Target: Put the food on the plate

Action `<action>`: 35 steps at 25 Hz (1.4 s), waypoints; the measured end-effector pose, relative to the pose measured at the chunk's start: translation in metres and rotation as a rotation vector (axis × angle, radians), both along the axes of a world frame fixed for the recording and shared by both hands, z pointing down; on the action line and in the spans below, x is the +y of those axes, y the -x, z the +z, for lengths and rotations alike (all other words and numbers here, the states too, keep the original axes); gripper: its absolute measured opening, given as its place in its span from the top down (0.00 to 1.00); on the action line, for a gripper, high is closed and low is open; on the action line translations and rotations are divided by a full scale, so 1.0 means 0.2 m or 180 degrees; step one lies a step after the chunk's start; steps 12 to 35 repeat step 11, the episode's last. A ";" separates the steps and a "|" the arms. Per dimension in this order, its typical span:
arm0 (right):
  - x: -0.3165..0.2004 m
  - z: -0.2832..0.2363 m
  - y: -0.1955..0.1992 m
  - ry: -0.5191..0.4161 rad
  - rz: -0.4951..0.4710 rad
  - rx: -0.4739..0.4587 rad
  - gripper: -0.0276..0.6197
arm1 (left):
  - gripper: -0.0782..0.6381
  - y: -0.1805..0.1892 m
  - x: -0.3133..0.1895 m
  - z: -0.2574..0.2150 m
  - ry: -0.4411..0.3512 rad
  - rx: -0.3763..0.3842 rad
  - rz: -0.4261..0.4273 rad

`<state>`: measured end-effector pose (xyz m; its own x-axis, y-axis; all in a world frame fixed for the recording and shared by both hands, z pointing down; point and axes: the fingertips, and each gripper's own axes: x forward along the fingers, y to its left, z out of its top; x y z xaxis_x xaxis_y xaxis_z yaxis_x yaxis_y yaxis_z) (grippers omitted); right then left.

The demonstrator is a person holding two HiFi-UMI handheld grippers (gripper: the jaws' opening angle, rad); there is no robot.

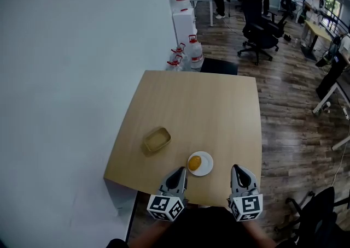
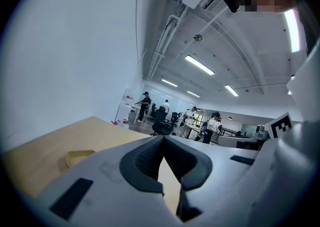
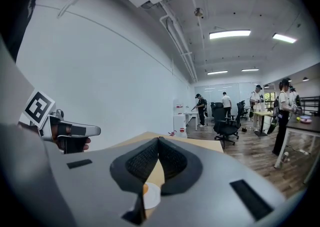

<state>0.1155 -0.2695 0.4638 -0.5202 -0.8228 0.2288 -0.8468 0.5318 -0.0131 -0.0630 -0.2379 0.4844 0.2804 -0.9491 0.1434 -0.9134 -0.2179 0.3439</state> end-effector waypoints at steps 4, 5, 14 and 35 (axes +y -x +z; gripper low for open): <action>0.03 -0.04 0.02 -0.0102 -0.0026 0.0057 0.86 | 0.87 0.00 0.01 -0.03 -0.0015 -0.0038 -0.0014; 0.04 -0.04 0.03 -0.0126 -0.0031 0.0061 0.86 | 0.87 0.00 0.02 -0.03 -0.0018 -0.0040 -0.0014; 0.05 -0.05 0.01 -0.0151 -0.0025 0.0059 0.86 | 0.87 -0.05 0.03 -0.03 -0.0043 -0.0037 0.0038; 0.05 -0.05 0.01 -0.0151 -0.0025 0.0059 0.86 | 0.87 -0.05 0.03 -0.03 -0.0043 -0.0037 0.0038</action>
